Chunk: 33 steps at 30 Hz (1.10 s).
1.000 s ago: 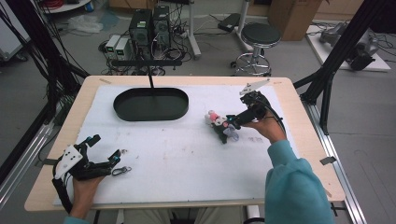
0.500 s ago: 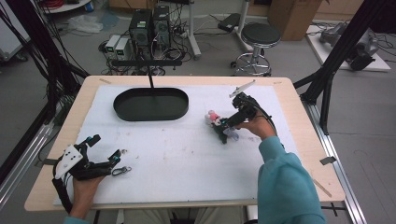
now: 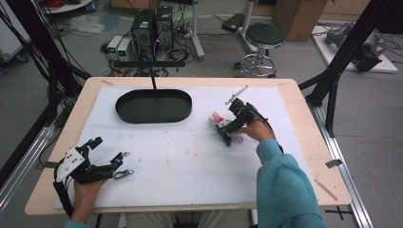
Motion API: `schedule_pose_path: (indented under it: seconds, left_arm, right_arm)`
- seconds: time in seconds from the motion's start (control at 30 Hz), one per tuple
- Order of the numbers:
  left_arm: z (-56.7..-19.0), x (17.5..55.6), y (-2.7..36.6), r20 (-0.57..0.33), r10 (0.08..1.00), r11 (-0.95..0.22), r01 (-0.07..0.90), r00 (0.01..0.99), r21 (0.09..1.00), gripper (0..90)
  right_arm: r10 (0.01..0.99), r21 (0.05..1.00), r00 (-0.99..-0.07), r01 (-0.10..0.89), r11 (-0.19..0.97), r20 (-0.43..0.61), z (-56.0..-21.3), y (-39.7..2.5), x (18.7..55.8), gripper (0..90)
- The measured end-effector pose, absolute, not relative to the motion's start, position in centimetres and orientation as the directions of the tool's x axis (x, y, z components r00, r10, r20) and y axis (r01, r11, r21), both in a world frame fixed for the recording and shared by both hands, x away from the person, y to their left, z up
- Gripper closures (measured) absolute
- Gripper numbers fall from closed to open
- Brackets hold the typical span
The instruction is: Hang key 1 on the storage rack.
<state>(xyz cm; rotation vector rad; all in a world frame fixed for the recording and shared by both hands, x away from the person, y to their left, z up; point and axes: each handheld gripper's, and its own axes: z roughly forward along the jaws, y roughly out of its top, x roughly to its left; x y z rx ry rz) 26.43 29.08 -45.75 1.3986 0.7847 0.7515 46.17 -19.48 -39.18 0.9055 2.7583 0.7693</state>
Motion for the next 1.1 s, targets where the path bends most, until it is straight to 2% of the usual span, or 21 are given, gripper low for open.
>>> schedule_pose_path:
  seconds: [0.6, 0.67, 0.87, 0.93, 1.0, 1.07, 1.1]
  left_arm:
    - [-45.8, 26.4, 29.1, -0.032, 0.835, 0.037, 0.003, 0.549, 0.999, 1.7]
    - [-45.8, 26.4, 29.1, -0.032, 0.835, 0.037, 0.002, 0.549, 0.999, 1.7]
    - [-45.7, 26.4, 29.1, -0.032, 0.834, 0.037, 0.003, 0.550, 0.999, 1.7]
    - [-45.8, 26.4, 29.1, -0.032, 0.835, 0.037, 0.002, 0.550, 0.999, 1.7]
    - [-45.8, 26.4, 29.1, -0.032, 0.834, 0.037, 0.003, 0.550, 0.999, 1.7]
    - [-45.7, 26.4, 29.1, -0.032, 0.834, 0.037, 0.003, 0.550, 0.999, 1.7]
    - [-45.8, 26.4, 29.1, -0.032, 0.835, 0.037, 0.003, 0.550, 0.999, 1.7]
  right_arm:
    - [0.597, 0.442, -0.801, 0.547, 0.711, 0.030, -40.8, -18.5, 46.7, 1.4]
    - [0.593, 0.437, -0.804, 0.548, 0.713, 0.040, -40.9, -18.3, 46.6, 5.0]
    - [0.588, 0.418, -0.808, 0.549, 0.724, 0.043, -41.3, -17.9, 46.7, 6.1]
    - [0.587, 0.413, -0.808, 0.551, 0.726, 0.046, -41.4, -17.8, 46.7, 8.9]
    - [0.580, 0.401, -0.813, 0.547, 0.735, 0.046, -41.4, -17.7, 46.7, 18.7]
    - [0.577, 0.395, -0.816, 0.540, 0.743, 0.031, -41.4, -17.5, 46.7, 19.9]
    - [0.579, 0.387, -0.815, 0.540, 0.747, 0.021, -41.5, -17.4, 46.6, 23.7]
